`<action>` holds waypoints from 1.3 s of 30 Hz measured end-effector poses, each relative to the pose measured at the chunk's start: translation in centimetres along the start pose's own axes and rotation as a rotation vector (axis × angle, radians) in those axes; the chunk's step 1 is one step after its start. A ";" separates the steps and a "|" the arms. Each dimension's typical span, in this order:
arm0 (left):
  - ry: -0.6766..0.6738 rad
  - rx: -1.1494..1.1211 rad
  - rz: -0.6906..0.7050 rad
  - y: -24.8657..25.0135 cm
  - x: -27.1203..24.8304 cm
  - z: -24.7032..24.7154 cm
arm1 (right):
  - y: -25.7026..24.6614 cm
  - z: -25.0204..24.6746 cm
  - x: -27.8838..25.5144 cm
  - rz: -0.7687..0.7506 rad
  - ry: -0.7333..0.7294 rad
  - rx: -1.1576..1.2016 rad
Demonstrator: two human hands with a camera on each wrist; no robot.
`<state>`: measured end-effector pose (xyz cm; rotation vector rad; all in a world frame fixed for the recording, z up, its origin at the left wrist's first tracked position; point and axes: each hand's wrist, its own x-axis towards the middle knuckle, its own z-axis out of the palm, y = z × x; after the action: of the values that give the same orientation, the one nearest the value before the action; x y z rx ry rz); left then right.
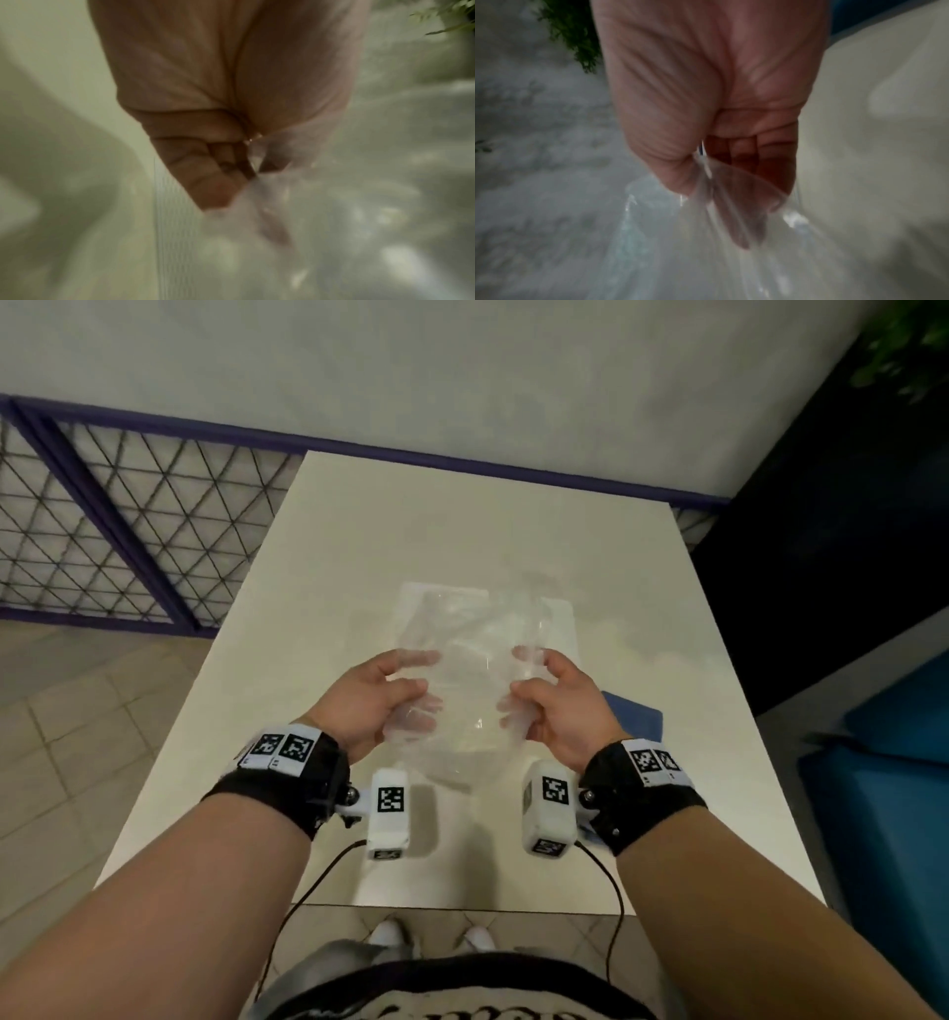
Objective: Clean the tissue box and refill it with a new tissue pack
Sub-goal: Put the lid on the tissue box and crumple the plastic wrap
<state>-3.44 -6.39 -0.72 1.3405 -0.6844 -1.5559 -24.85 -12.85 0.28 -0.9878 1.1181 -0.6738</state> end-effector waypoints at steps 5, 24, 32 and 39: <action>0.018 -0.273 -0.083 -1.0 0.9 1.3 | 0.3 -1.1 -0.2 0.038 0.045 0.180; -0.151 -0.416 -0.187 -2.6 0.8 1.7 | 0.4 -1.9 -1.0 0.162 0.108 -0.173; -0.087 0.029 -0.157 -2.8 0.6 3.3 | 0.2 -2.0 -1.8 0.224 0.018 -0.185; 0.016 -0.017 -0.058 -3.1 0.7 2.0 | 0.5 -3.6 -2.4 0.112 -0.111 -0.145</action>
<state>-6.26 -6.15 -3.19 1.3695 -0.6264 -1.5919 -29.06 -11.65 0.40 -1.0639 1.1274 -0.4473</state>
